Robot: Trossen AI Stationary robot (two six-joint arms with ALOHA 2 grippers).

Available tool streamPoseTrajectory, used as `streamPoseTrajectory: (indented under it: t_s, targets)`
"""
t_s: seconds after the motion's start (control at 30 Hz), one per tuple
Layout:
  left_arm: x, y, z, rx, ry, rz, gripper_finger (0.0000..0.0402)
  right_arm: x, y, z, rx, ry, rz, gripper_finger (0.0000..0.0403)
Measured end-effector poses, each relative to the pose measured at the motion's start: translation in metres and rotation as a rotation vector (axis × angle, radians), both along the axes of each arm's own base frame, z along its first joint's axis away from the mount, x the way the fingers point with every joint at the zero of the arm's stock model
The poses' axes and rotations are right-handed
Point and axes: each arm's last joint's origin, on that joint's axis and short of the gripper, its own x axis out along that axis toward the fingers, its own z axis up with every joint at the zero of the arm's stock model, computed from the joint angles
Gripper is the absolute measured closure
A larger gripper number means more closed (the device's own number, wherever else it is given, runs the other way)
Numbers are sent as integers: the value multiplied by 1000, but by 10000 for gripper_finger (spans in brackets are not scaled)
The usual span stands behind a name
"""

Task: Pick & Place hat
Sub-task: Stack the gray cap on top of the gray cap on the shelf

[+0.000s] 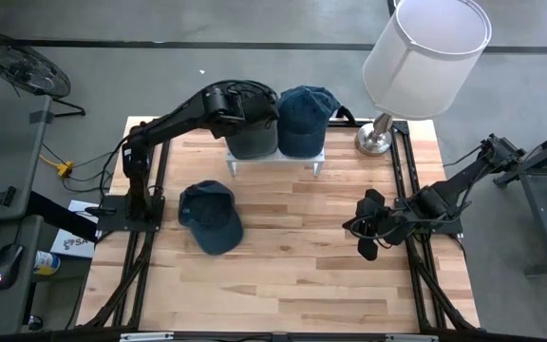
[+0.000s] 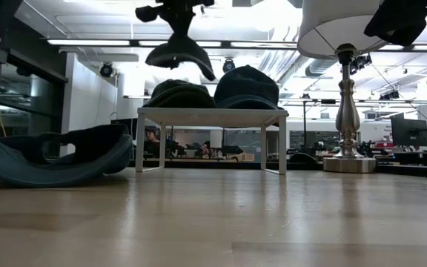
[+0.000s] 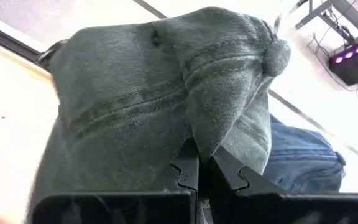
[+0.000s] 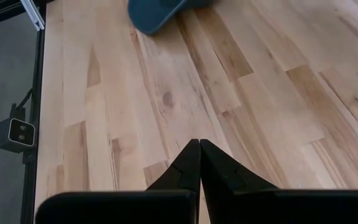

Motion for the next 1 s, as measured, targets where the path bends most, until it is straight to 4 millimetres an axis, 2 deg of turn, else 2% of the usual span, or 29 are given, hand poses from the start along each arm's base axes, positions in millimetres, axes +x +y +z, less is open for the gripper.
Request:
streamPoseTrajectory:
  t_s: [0.43,0.8,1.0]
  targets:
    - [8,2,-20,-23,35,8,398,0,0,0,11,2,-13,403]
    - [9,3,-20,7,12,32,396,0,0,0,11,2,-13,403]
    - [8,3,-19,17,15,39,383,0,0,0,12,2,-13,403]
